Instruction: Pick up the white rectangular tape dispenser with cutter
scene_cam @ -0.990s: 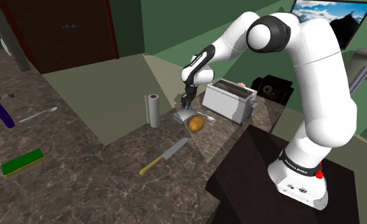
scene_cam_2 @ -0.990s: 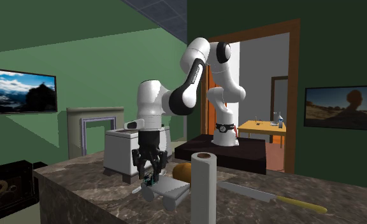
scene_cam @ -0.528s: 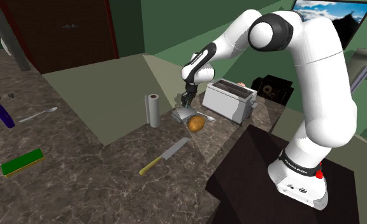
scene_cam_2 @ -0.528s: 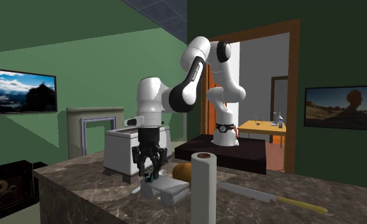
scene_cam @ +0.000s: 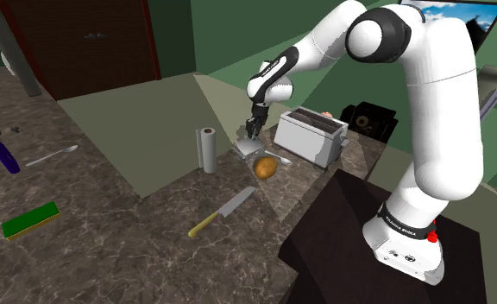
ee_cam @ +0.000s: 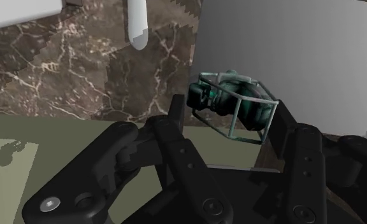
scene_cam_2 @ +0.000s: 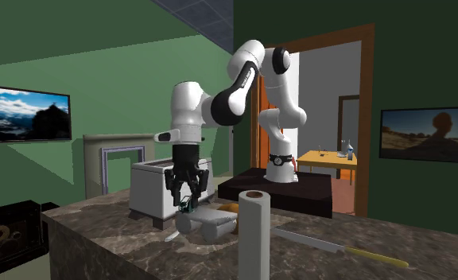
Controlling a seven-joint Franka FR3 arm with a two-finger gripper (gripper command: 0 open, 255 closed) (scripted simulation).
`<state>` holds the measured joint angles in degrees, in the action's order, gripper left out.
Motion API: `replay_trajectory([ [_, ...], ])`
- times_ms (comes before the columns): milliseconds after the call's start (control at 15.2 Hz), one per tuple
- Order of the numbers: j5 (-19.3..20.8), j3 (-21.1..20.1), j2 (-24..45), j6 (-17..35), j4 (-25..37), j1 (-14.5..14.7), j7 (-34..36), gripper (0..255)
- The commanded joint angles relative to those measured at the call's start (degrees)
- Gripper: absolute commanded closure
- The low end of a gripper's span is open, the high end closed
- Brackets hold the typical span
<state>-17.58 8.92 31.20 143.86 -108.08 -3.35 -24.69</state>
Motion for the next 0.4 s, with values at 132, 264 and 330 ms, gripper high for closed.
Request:
replay_trajectory([
  [132,0.8,0.6,-2.2,-2.1,0.0,0.4,0.8,255],
  [264,1.1,0.7,-2.8,-2.7,0.0,0.5,1.0,255],
  [330,1.1,0.7,-2.8,-2.7,0.0,0.5,1.0,255],
])
